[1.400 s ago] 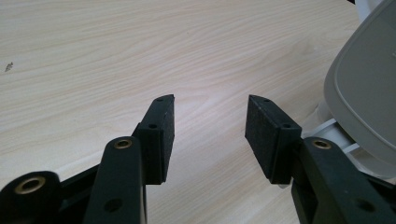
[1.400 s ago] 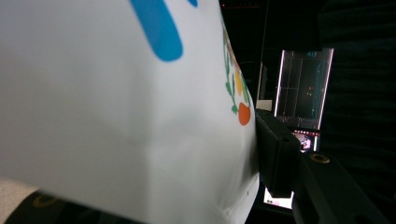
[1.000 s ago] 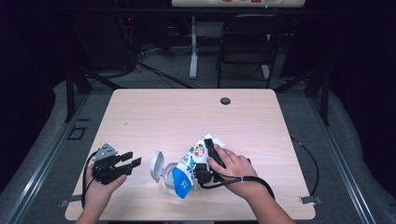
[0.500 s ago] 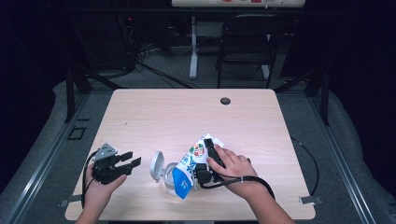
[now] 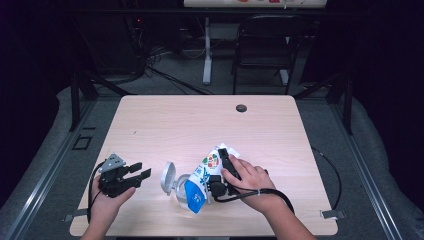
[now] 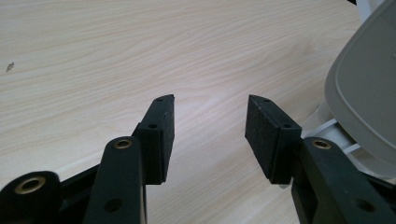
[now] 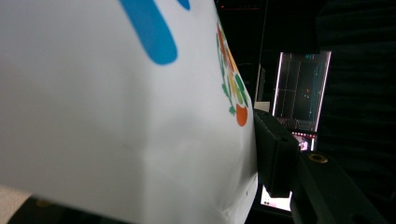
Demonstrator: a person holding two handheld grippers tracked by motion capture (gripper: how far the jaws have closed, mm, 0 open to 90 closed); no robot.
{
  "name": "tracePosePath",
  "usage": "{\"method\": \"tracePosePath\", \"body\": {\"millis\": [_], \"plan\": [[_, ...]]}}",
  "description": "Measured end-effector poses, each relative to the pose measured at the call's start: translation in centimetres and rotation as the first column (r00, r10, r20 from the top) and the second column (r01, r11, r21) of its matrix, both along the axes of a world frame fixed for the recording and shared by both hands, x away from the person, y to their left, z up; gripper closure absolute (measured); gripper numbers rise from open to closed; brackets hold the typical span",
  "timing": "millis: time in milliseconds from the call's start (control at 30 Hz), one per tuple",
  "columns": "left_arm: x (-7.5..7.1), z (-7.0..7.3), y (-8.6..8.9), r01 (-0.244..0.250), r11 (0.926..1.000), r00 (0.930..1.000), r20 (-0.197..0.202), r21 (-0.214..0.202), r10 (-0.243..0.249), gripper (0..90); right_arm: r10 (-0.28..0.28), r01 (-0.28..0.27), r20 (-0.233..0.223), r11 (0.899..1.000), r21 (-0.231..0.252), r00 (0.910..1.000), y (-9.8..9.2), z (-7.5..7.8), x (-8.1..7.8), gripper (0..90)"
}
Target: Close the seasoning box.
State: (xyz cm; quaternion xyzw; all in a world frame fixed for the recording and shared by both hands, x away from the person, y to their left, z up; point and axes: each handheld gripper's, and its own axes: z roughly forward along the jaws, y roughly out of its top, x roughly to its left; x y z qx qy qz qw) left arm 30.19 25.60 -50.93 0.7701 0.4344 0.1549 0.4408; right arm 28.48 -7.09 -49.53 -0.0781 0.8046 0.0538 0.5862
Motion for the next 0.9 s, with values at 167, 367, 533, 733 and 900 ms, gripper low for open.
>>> {"method": "tracePosePath", "body": {"millis": [167, 367, 533, 733, 900], "plan": [[0.00, -0.01, 0.01, -0.001, 1.0000, 1.0000, -0.001, 0.000, 0.001, 53.1, 0.003, -0.003, 0.000, 1.000, 0.001, 1.0000, -0.01, 0.00, 0.02, 56.7], [0.00, -0.02, 0.00, -0.001, 1.0000, 1.0000, -0.003, 0.001, 0.001, 53.1, 0.009, -0.009, 0.001, 1.000, 0.000, 1.0000, -0.03, 0.00, 0.04, 56.7], [0.00, -0.03, -0.01, 0.000, 1.0000, 1.0000, -0.002, 0.000, 0.000, 53.1, 0.006, -0.006, 0.001, 1.000, -0.002, 1.0000, -0.02, 0.02, 0.00, 56.8], [0.01, -0.04, 0.00, 0.000, 1.0000, 1.0000, -0.003, 0.000, 0.000, 53.1, 0.007, -0.007, 0.000, 1.000, -0.001, 1.0000, -0.02, 0.02, 0.00, 56.9], [0.02, -0.05, 0.00, -0.001, 1.0000, 1.0000, -0.003, 0.000, 0.001, 53.1, 0.008, -0.008, 0.000, 1.000, -0.002, 1.0000, -0.03, 0.03, -0.01, 57.0]]}}
